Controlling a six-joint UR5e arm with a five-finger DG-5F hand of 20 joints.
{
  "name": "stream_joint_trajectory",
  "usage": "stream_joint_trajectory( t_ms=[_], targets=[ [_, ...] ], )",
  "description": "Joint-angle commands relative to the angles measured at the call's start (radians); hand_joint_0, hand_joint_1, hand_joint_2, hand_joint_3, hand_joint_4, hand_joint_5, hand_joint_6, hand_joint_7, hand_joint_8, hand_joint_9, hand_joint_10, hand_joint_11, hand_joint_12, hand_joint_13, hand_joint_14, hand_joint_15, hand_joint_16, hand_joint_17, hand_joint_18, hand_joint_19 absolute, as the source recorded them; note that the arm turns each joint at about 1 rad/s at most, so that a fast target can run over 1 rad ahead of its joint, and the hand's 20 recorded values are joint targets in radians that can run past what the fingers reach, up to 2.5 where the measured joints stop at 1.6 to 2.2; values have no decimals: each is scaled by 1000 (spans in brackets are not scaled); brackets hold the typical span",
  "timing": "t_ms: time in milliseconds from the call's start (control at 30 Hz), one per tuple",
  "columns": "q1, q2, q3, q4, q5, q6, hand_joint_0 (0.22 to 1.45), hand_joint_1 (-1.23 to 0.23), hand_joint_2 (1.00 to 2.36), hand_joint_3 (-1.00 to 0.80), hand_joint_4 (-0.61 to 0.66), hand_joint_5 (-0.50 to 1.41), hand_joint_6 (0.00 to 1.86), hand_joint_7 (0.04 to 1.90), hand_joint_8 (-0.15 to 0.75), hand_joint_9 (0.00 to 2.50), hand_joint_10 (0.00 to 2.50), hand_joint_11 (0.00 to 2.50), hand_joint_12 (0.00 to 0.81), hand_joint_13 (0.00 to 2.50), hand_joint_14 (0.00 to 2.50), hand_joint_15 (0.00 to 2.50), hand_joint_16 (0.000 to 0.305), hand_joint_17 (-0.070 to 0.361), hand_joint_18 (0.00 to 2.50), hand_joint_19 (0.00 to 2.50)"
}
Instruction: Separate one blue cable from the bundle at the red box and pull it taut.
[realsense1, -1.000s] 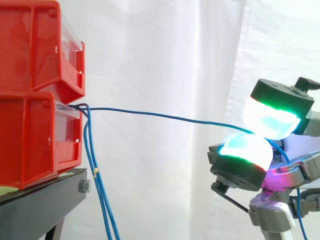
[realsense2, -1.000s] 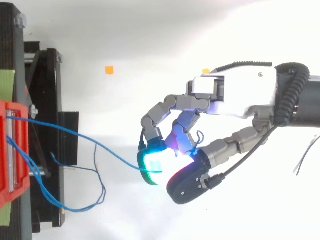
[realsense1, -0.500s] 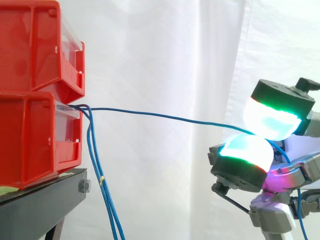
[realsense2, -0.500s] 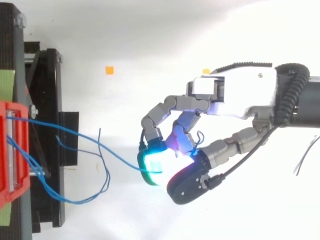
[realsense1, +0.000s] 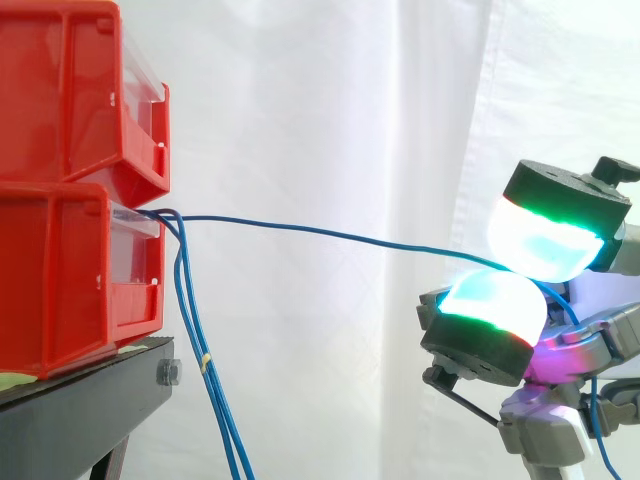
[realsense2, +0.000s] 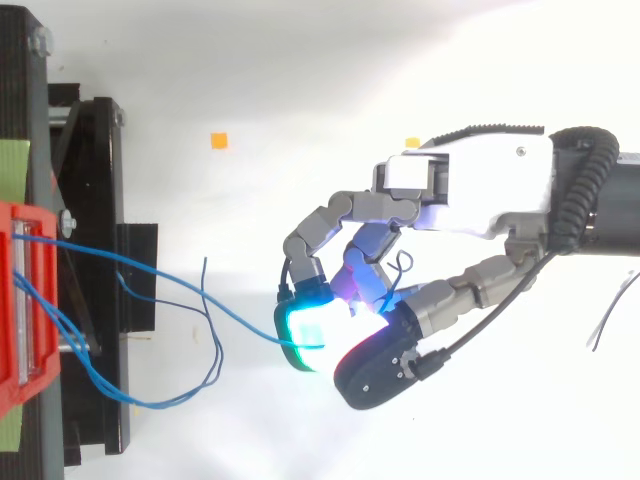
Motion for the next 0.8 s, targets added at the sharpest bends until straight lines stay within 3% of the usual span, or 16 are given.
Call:
stream_joint_trajectory(
  t_ms=[0,600,767],
  targets=[
    [-1,0,0,0,0,0,615,-725,1022,-120,7,-139,905,1104,269,864,1238,1384,296,946,21,999,33,75,775,712],
    [-1,0,-1,-1,0,0,612,-718,1021,-121,10,-141,906,1083,275,810,1312,1315,309,929,21,977,35,79,769,673],
    [-1,0,0,-1,0,0,605,-706,1022,-126,-3,-144,908,1079,260,794,1231,1358,302,895,22,966,33,75,729,655]
  ],
)
